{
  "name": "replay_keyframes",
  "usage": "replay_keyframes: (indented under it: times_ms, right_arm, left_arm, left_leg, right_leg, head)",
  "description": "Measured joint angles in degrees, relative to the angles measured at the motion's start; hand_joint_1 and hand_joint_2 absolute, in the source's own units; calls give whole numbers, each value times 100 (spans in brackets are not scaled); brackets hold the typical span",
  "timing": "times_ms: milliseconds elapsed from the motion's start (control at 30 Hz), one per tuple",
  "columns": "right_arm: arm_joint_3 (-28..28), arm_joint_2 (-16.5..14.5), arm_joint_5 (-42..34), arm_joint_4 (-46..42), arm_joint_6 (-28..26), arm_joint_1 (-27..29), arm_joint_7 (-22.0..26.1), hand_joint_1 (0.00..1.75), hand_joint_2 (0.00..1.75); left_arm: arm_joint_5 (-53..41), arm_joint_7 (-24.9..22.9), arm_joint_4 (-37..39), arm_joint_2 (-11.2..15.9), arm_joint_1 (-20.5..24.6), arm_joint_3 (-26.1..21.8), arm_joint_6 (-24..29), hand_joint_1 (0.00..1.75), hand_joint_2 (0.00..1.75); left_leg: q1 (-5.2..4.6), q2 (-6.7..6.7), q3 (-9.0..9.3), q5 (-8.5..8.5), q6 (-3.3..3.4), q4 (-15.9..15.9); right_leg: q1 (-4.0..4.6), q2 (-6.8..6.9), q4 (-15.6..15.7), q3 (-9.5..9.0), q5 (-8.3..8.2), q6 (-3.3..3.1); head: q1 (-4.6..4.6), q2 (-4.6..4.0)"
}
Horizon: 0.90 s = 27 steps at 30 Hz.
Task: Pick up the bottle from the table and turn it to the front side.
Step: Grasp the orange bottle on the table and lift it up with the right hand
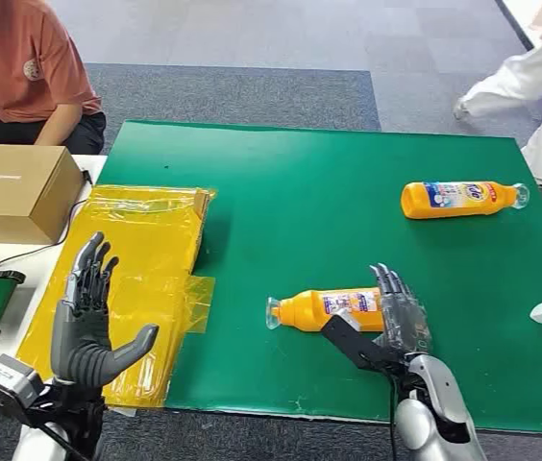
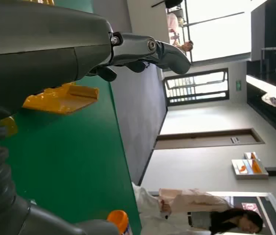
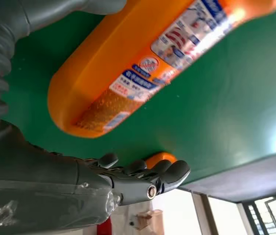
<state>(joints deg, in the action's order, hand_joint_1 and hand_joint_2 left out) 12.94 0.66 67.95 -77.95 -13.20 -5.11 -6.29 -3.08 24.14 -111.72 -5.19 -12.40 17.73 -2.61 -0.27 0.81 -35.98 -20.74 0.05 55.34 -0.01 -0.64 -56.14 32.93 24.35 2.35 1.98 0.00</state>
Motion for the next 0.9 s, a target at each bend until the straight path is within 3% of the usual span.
replay_keyframes:
  times_ms: [167, 400, 900]
  right_arm:
    - [135, -3, 396, 1060, -42, -506, -61, 0, 175]
    - [220, -4, -24, 2223, 86, -1278, 570, 0, 175]
    - [232, -4, -81, 2867, 107, -1665, 680, 0, 175]
  left_arm:
    - [1, -25, 12, -32, 151, 63, -119, 0, 175]
    - [236, 14, 25, -17, 261, 96, -350, 0, 175]
    - [299, 27, 27, 21, 275, 94, -397, 0, 175]
  left_leg:
    - [0, 0, 1, 5, 2, 0]
    - [3, -6, 17, -3, -4, 0]
    - [2, -6, 62, -7, -2, 0]
  right_leg:
    - [0, 0, 0, 0, -1, 0]
    - [0, -7, 1, -3, 2, -4]
    - [0, -7, 5, -19, -1, -2]
  head:
    - [-1, -1]
    - [1, -2]
    - [1, -1]
